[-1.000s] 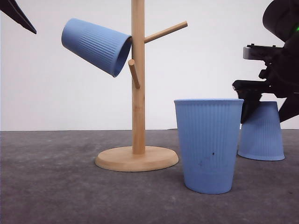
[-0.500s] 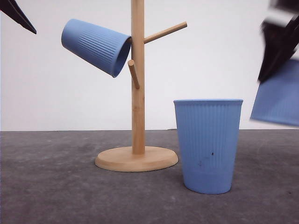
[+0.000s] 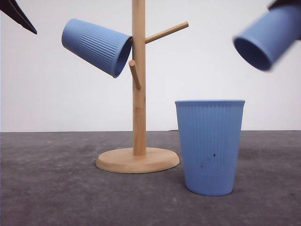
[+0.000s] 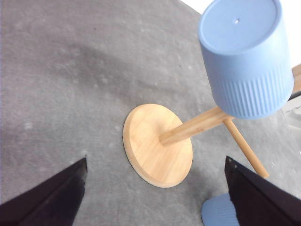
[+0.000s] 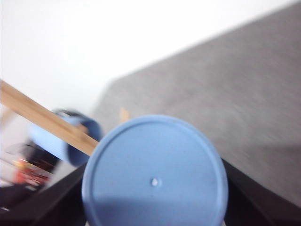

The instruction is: Place three cups

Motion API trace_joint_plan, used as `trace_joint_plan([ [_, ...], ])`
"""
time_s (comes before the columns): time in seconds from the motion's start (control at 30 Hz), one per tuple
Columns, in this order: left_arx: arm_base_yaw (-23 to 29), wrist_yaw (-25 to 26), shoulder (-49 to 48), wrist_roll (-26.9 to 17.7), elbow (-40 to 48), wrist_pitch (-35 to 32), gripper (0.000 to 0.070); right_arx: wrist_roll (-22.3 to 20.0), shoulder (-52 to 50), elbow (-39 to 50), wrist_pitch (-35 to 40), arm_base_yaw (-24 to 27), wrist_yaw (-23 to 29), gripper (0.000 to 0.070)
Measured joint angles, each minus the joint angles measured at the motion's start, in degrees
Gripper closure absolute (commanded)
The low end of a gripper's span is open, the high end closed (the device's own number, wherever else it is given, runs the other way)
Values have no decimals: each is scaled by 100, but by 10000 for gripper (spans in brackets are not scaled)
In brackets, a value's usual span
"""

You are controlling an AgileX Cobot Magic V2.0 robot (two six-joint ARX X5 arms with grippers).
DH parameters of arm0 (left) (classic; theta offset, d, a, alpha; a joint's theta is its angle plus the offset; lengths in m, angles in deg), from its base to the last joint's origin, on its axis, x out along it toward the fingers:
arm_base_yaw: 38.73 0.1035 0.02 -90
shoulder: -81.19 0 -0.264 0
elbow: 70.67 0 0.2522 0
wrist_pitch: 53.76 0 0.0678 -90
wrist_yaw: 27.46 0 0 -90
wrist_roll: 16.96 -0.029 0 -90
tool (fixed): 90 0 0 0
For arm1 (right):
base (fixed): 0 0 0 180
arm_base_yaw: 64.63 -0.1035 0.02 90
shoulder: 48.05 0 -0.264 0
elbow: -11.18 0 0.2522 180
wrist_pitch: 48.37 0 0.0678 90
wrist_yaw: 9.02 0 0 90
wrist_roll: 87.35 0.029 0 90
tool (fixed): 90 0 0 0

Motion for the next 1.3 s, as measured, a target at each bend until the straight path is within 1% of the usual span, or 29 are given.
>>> trace_joint_plan([
  [0.13,-2,0,0,0,0,0,154,1027,270,0,1245,-368,39,339],
  [0.23,-2,0,0,0,0,0,154,1688,582,0,2084,-628,55,339],
  [0.37,-2,0,0,0,0,0,154,2364,1046,0,3044,-1020,241,339],
  [0.43,-2,0,0,0,0,0,154,2601,1278,0,3414,-1249,340,339],
  [0.57,-2,0,0,0,0,0,154,2784,1672,0,3743,-1722,569,338],
  [0.67,-2,0,0,0,0,0,154,2811,1960,0,3948,-2027,737,324],
  [0.8,-2,0,0,0,0,0,154,2831,2246,2,4156,-2305,883,317],
  [0.9,-2,-7,0,0,0,0,154,2848,2386,2,4174,-2391,939,293],
  [1.1,-2,-22,0,0,0,-5,154,2848,2467,2,4174,-2437,957,198],
  [1.2,-2,-22,0,0,0,-59,154,2848,2467,2,4174,-2437,945,187],
  [1.3,-2,-22,0,0,0,-112,154,2846,2467,2,4179,-2437,863,120],
])
